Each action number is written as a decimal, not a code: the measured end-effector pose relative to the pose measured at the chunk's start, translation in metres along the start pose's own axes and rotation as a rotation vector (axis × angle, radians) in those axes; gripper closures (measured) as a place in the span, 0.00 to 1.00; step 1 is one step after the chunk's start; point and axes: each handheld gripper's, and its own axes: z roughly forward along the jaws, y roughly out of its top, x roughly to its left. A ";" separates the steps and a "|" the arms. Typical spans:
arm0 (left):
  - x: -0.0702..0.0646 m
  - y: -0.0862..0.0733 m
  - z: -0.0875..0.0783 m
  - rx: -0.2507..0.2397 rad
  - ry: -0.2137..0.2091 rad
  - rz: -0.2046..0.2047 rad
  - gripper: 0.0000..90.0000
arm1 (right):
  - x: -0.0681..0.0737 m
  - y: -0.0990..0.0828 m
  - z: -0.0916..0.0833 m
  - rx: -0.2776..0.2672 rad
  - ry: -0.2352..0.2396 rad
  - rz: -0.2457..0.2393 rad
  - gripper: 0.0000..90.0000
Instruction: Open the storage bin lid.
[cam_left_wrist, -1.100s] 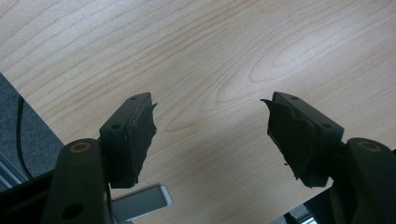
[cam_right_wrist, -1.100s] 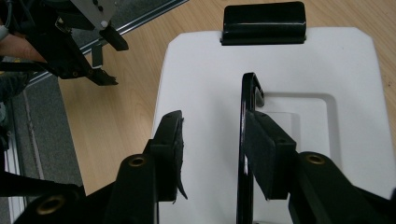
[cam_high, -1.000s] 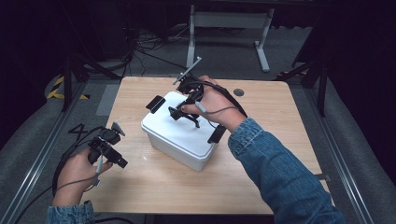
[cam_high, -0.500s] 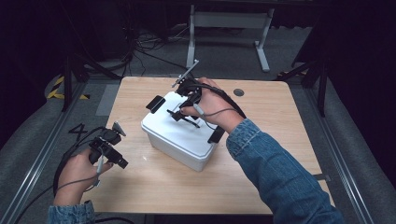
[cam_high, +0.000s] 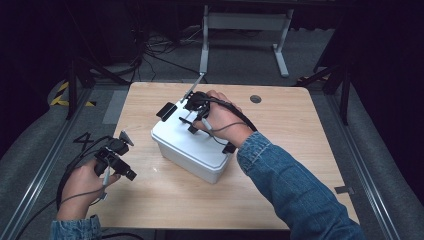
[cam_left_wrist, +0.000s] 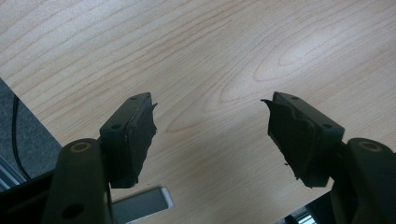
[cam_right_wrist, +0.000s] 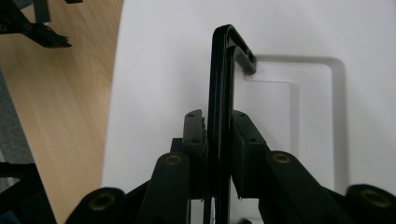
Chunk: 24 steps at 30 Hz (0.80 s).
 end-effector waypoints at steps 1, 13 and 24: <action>0.000 0.000 0.000 0.000 0.000 0.001 0.36 | 0.000 0.000 0.000 -0.001 -0.013 0.000 0.89; 0.001 0.002 0.002 0.004 -0.001 0.000 0.36 | -0.006 0.003 -0.015 -0.030 -0.099 0.026 0.94; 0.004 0.001 0.004 0.007 0.016 -0.005 0.36 | -0.006 0.007 -0.051 -0.062 -0.120 0.034 0.94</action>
